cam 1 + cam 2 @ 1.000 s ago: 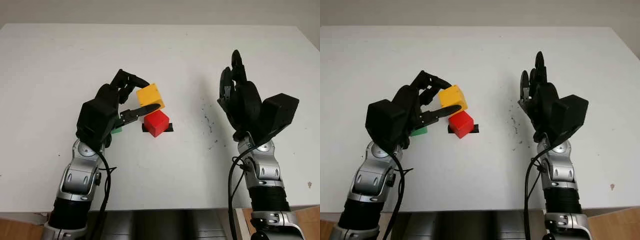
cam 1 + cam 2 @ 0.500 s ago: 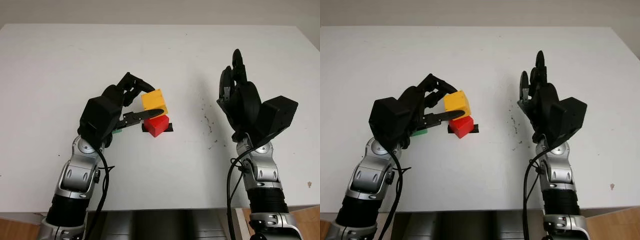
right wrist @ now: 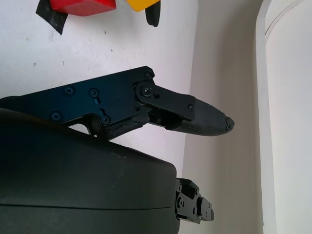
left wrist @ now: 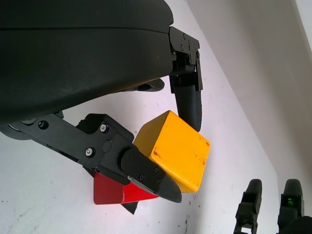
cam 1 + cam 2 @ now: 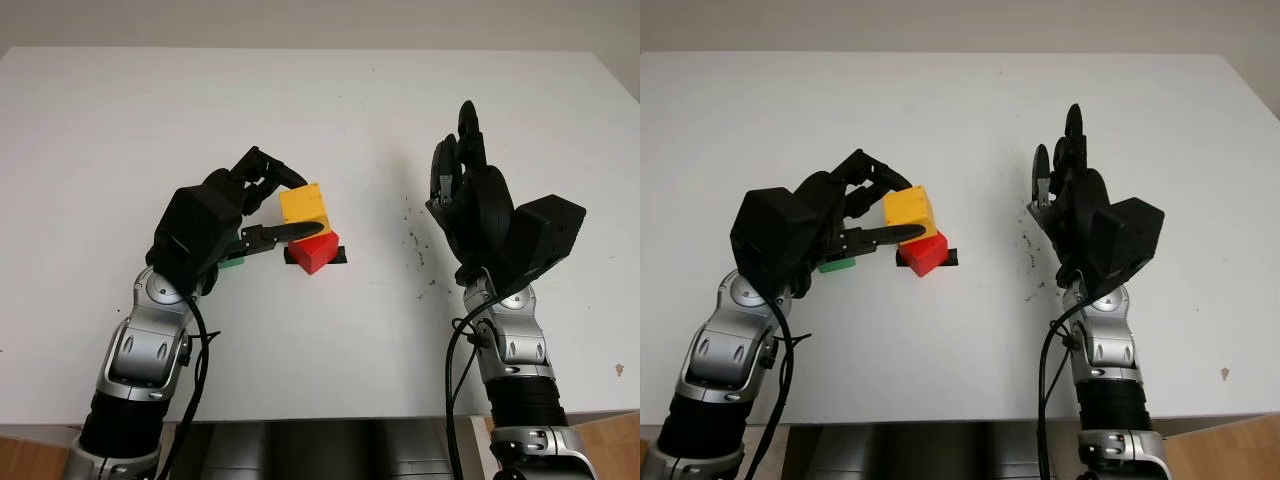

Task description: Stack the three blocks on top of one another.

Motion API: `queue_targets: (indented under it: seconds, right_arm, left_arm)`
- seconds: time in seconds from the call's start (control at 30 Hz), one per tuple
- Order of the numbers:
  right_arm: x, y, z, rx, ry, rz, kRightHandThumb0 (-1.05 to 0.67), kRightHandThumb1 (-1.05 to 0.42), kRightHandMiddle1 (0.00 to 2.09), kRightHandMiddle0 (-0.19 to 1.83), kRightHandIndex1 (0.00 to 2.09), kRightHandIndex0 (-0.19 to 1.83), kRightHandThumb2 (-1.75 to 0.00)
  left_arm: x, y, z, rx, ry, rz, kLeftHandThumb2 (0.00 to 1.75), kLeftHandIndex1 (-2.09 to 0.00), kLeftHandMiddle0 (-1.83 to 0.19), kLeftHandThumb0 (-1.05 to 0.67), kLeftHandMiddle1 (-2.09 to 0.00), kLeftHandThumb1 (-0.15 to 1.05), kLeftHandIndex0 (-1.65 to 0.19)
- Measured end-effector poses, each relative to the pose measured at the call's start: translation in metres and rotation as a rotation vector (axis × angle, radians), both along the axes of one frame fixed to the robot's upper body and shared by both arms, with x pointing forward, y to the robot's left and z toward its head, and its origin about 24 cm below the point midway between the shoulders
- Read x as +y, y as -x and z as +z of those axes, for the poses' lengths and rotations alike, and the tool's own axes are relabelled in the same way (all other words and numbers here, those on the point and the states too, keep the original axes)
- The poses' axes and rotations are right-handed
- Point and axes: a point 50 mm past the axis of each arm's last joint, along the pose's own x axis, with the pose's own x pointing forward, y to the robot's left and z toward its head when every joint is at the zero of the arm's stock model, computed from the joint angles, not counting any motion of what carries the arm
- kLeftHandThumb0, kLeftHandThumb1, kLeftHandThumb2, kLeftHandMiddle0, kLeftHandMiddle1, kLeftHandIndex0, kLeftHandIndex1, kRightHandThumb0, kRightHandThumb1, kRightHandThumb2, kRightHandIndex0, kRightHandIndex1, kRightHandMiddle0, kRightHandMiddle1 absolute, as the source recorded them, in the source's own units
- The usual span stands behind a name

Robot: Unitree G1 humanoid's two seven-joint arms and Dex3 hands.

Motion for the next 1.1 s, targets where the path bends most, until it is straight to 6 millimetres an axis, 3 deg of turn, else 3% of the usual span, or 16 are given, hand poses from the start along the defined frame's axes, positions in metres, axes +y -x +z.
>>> queue_targets:
  seconds: [0.93, 1.0, 1.1]
  right_arm:
    - [-0.0012, 0.0016, -0.0032, 0.008, -0.005, -0.006, -0.59, -1.05, 0.04, -0.18, 0.05, -0.18, -0.66]
    - [-0.0015, 0.0019, -0.0039, 0.010, -0.006, -0.008, -0.58, -1.05, 0.04, -0.18, 0.05, -0.18, -0.67]
    - [-0.0015, 0.0020, -0.0042, 0.011, -0.006, -0.009, -0.58, -1.05, 0.04, -0.18, 0.05, -0.18, -0.67]
  left_arm:
    - [-0.0042, 0.0002, -0.0029, 0.021, -0.033, -0.023, 0.05, -1.90, -0.29, -0.35, -0.06, 1.00, -0.24]
    - [-0.0042, 0.0001, -0.0031, 0.021, -0.032, -0.021, 0.05, -1.85, -0.28, -0.37, -0.06, 1.00, -0.24]
    - [-0.0046, -0.0001, -0.0036, 0.022, -0.025, -0.019, 0.06, -1.56, -0.26, -0.43, -0.05, 1.01, -0.19]
